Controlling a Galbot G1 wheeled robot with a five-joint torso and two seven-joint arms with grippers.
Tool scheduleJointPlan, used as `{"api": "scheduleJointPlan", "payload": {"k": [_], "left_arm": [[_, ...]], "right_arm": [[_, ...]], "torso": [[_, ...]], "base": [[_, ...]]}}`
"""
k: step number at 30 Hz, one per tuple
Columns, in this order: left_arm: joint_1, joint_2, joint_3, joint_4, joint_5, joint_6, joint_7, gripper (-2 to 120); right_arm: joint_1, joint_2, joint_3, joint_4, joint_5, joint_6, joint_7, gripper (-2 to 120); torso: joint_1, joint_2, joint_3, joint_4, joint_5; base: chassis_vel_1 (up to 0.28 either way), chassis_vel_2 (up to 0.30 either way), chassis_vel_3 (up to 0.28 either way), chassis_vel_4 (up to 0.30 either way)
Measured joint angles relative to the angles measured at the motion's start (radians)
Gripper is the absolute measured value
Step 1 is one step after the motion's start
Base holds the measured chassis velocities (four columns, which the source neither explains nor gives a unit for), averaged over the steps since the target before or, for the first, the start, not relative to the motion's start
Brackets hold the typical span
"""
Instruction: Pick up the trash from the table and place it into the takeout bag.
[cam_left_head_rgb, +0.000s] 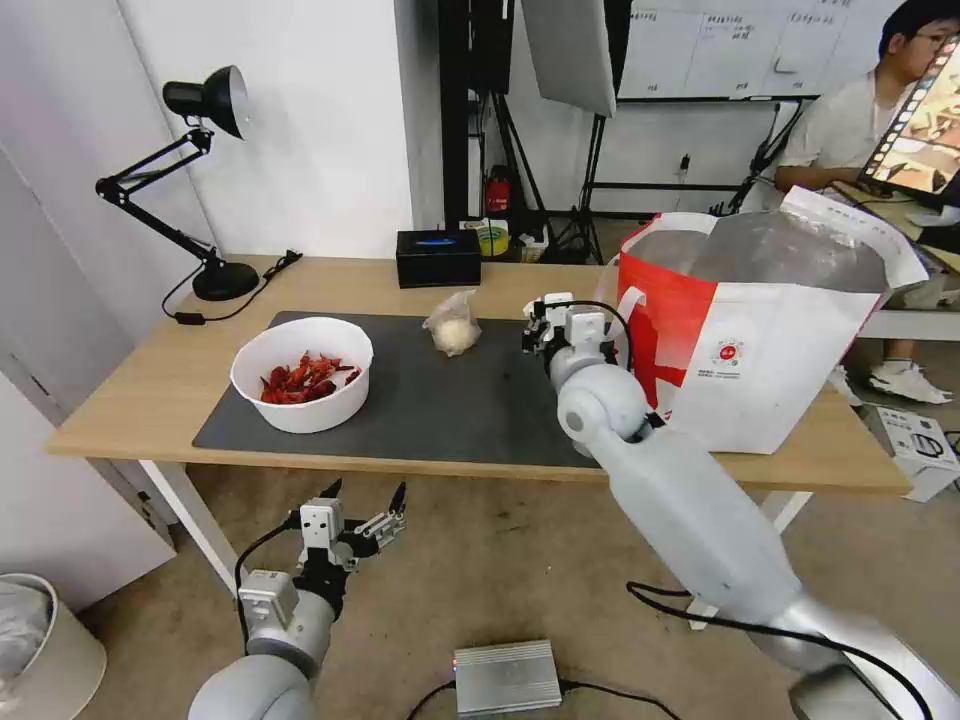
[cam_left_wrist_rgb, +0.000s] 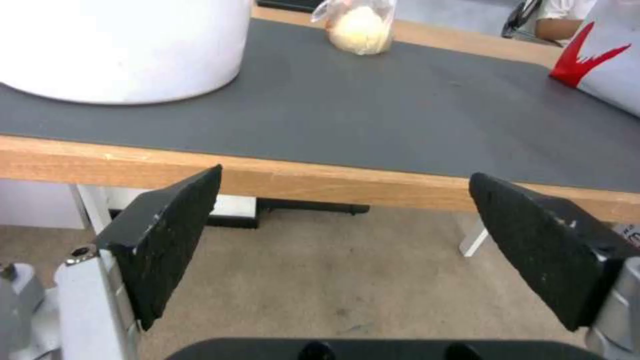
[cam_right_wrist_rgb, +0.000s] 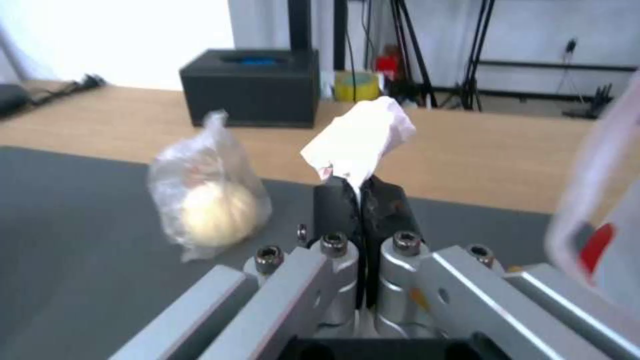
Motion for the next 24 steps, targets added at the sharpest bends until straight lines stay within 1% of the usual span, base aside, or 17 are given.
{"api": "scheduleJointPlan", "payload": {"k": [3, 6, 9, 10, 13, 16, 17, 19, 20, 21, 23, 24], "left_arm": [[0.002, 0.000, -0.002, -0.004, 0.000, 0.000, 0.000, 100], [0.003, -0.001, -0.001, -0.004, 0.001, 0.000, -0.001, 100], [0.003, -0.003, 0.004, -0.005, 0.006, 0.000, -0.001, 100], [0.003, -0.003, 0.004, -0.005, 0.006, 0.000, -0.001, 100], [0.002, -0.005, 0.008, -0.008, 0.009, 0.001, -0.001, 100], [0.003, -0.005, 0.008, -0.010, 0.010, 0.001, -0.001, 100], [0.007, -0.008, 0.009, -0.014, 0.014, 0.001, -0.001, 100], [0.012, -0.012, 0.010, -0.019, 0.020, 0.001, -0.001, 100], [0.012, -0.012, 0.010, -0.019, 0.020, 0.001, -0.001, 100], [0.015, -0.015, 0.010, -0.022, 0.023, 0.002, -0.002, 100], [0.019, -0.024, 0.016, -0.026, 0.032, 0.002, -0.002, 100], [0.019, -0.024, 0.016, -0.026, 0.032, 0.002, -0.002, 100]], "right_arm": [[-0.050, -0.042, 0.032, 0.106, -0.005, -0.002, 0.000, 0], [-0.067, -0.058, 0.048, 0.142, -0.009, -0.001, 0.000, 0], [-0.101, -0.105, 0.091, 0.223, -0.016, 0.002, -0.003, 0], [-0.101, -0.105, 0.091, 0.223, -0.016, 0.002, -0.003, 0], [-0.126, -0.169, 0.148, 0.300, -0.016, 0.005, -0.017, 0], [-0.135, -0.188, 0.166, 0.320, -0.016, 0.006, -0.022, 0], [-0.164, -0.226, 0.206, 0.361, -0.020, 0.017, -0.034, 0], [-0.192, -0.254, 0.239, 0.387, -0.036, 0.040, -0.050, 0], [-0.192, -0.254, 0.239, 0.387, -0.036, 0.040, -0.050, 0], [-0.205, -0.266, 0.254, 0.395, -0.043, 0.059, -0.059, 0], [-0.224, -0.287, 0.286, 0.395, -0.066, 0.132, -0.089, 0], [-0.224, -0.287, 0.286, 0.395, -0.066, 0.132, -0.089, 0]], "torso": [[0.000, 0.000, 0.000, 0.0000, 0.0001], [0.000, 0.000, 0.000, -0.0001, 0.0001], [0.000, 0.000, 0.000, 0.0000, 0.0002], [0.000, 0.000, 0.000, 0.0000, 0.0002], [0.000, 0.000, 0.000, 0.0000, 0.0001], [0.000, 0.000, 0.000, 0.0000, 0.0000], [0.000, 0.000, 0.000, -0.0002, 0.0003], [0.000, 0.000, 0.000, -0.0002, 0.0001], [0.000, 0.000, 0.000, -0.0002, 0.0001], [0.000, 0.000, 0.000, -0.0002, 0.0001], [0.000, 0.000, 0.000, -0.0001, 0.0003], [0.000, 0.000, 0.000, -0.0001, 0.0003]], "base": [[0.000, 0.000, 0.000, 0.000], [0.000, 0.000, 0.000, 0.000], [0.000, 0.000, 0.000, 0.000], [0.000, 0.000, 0.000, 0.000], [0.000, 0.000, 0.000, 0.000], [0.000, 0.000, 0.000, 0.000], [0.000, 0.000, 0.000, 0.000], [0.000, 0.000, 0.000, 0.000], [0.000, 0.000, 0.000, 0.000], [0.000, 0.000, 0.000, 0.000], [0.000, 0.000, 0.000, 0.000], [0.000, 0.000, 0.000, 0.000]]}}
